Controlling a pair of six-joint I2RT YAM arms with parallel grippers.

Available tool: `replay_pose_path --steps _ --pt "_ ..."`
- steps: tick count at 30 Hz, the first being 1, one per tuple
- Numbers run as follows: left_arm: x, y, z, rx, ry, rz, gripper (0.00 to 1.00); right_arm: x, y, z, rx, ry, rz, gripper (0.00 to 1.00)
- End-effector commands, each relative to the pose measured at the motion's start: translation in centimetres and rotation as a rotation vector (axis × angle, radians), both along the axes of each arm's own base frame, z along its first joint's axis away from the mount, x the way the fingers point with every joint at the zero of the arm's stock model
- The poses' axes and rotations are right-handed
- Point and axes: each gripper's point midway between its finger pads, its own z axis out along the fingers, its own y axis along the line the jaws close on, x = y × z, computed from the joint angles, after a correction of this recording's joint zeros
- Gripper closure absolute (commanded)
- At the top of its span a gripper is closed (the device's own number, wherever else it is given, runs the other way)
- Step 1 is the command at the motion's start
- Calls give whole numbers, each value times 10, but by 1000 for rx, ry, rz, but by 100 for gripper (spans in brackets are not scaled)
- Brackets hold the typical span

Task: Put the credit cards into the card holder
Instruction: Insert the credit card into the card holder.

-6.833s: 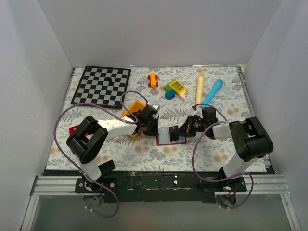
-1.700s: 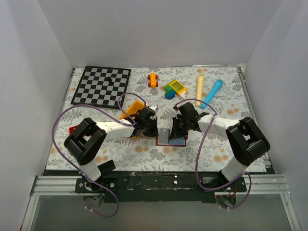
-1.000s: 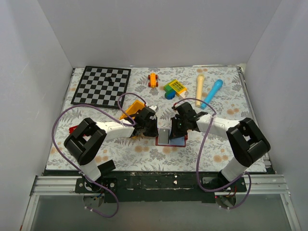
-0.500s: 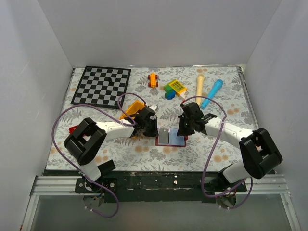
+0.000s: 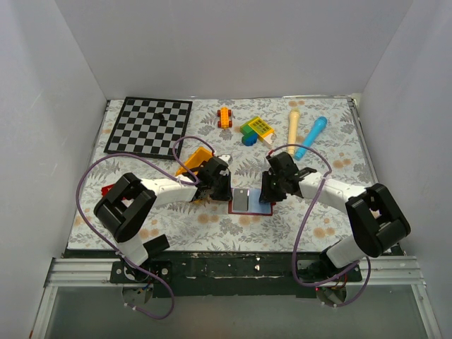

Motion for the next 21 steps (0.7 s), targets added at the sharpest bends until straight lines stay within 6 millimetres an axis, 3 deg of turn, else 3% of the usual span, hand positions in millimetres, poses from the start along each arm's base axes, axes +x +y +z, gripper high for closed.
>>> replay_pose_path --steps 1,6,21 --pt "-19 14 -17 68 68 -16 100 2 4 -4 42 6 -13 64" --pt "-19 15 -18 69 68 -17 100 1 7 -7 81 23 -23 60" --pt "-20 16 -19 73 68 -15 100 2 18 -4 147 35 -17 62"
